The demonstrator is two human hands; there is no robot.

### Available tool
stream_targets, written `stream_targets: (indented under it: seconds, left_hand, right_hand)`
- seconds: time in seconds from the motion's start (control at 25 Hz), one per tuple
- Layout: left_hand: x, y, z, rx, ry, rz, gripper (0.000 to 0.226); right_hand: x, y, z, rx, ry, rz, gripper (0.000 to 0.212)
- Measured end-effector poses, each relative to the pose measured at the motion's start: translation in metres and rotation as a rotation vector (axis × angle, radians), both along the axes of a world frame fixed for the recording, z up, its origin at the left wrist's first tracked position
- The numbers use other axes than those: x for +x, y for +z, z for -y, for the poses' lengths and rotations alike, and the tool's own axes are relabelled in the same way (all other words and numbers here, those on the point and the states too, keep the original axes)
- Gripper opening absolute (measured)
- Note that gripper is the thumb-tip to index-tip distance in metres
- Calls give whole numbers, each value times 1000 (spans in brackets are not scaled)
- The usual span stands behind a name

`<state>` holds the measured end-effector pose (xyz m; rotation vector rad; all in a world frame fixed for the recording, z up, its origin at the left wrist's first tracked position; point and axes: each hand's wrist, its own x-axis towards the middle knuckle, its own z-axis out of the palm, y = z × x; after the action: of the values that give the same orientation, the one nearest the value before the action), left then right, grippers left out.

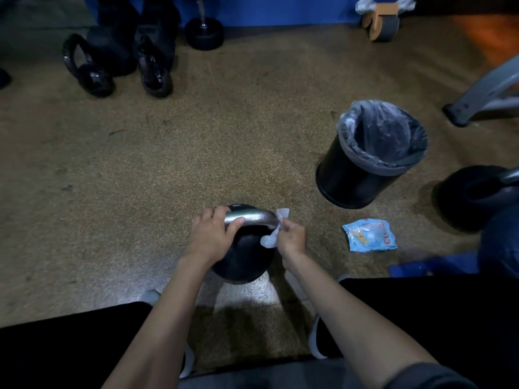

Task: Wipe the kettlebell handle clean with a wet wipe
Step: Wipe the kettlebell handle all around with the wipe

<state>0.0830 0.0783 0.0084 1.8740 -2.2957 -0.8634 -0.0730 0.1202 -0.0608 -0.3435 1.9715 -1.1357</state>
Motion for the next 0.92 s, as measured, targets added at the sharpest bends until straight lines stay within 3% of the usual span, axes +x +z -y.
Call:
stream_targets:
  seconds: [0.68,0.92]
  left_hand:
    - [1,-7,1,-20,0,13,47]
    - [0,-7,0,-24,14,-1,48]
  right_hand:
    - [-6,1,-3,32,118,25,39]
    - [-9,-1,-2,40,138,13,34]
